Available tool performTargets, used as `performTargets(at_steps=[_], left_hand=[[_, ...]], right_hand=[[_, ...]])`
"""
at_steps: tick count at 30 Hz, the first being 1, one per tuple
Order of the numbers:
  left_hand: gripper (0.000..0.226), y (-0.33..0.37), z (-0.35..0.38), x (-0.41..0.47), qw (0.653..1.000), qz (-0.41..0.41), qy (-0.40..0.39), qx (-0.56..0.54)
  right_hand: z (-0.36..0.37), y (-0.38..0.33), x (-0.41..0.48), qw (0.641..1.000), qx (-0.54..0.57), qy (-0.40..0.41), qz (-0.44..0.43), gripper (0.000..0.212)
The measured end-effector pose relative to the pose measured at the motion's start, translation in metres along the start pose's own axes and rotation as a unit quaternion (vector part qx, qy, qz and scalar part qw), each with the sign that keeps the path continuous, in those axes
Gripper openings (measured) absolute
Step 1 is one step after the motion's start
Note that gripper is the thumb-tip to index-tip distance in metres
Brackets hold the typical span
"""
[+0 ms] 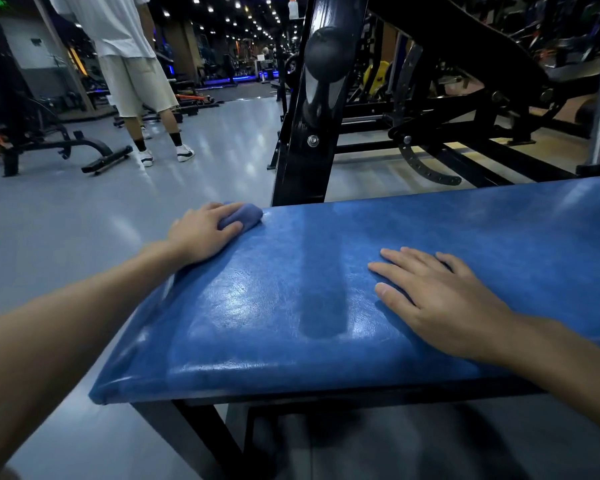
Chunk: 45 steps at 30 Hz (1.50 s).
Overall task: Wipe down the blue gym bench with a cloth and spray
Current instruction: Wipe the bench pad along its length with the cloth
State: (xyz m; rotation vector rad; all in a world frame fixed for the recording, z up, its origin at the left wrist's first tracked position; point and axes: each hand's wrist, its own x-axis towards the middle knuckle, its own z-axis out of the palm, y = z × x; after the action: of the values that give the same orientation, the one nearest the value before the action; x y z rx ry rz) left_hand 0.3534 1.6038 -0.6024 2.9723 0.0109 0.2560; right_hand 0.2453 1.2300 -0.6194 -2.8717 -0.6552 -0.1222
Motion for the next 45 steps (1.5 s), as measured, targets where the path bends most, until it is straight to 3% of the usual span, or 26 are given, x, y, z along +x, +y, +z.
performTargets(at_steps=[4,7,10,12,17,22,25,28,33,35,38,43,45], left_hand=[[0.047,0.037,-0.003,-0.030,0.998,0.054,0.013,0.034],[0.050,0.079,-0.005,-0.090,0.980,0.198,-0.006,0.006],[0.050,0.110,-0.006,-0.153,0.935,0.353,-0.015,-0.029],[0.048,0.110,-0.009,-0.164,0.925,0.379,-0.016,-0.033],[0.051,0.079,-0.013,-0.124,0.943,0.322,-0.052,-0.070],[0.046,-0.010,-0.015,-0.070,0.991,0.094,0.013,-0.098],[0.046,-0.018,-0.007,-0.066,0.997,0.036,0.028,-0.060],[0.049,0.006,-0.012,-0.094,0.998,0.059,0.010,-0.019],[0.049,0.054,-0.019,-0.182,0.971,0.240,0.013,-0.010],[0.049,0.057,-0.022,-0.191,0.965,0.263,0.003,0.001],[0.049,0.045,-0.030,-0.179,0.970,0.244,-0.016,-0.001],[0.044,0.001,-0.030,-0.169,0.995,0.071,0.022,-0.065],[0.045,0.003,-0.027,-0.175,0.997,0.045,0.033,-0.055]], right_hand=[[0.002,0.002,0.001,1.000,-0.004,0.001,-0.003,0.065],[0.001,0.004,0.003,0.999,0.034,0.009,0.003,0.064],[-0.004,0.003,0.008,0.994,0.084,0.070,0.017,0.061],[-0.007,-0.004,0.011,0.992,0.086,0.088,0.008,0.061],[0.001,-0.025,0.009,0.999,0.046,-0.023,-0.014,0.077],[0.003,-0.026,0.008,0.999,0.027,-0.024,-0.025,0.081],[0.004,-0.027,0.008,0.999,0.017,-0.021,-0.027,0.076],[0.003,-0.027,0.008,0.999,0.018,-0.022,-0.028,0.078],[0.003,-0.028,0.008,0.999,0.017,-0.028,-0.028,0.078],[0.001,-0.029,0.007,0.999,0.013,-0.028,-0.025,0.072],[0.000,-0.031,0.004,0.999,0.012,-0.032,-0.023,0.066],[-0.001,-0.032,0.000,0.999,0.008,-0.027,-0.026,0.061],[-0.002,-0.032,-0.001,0.999,0.013,-0.023,-0.026,0.062]])
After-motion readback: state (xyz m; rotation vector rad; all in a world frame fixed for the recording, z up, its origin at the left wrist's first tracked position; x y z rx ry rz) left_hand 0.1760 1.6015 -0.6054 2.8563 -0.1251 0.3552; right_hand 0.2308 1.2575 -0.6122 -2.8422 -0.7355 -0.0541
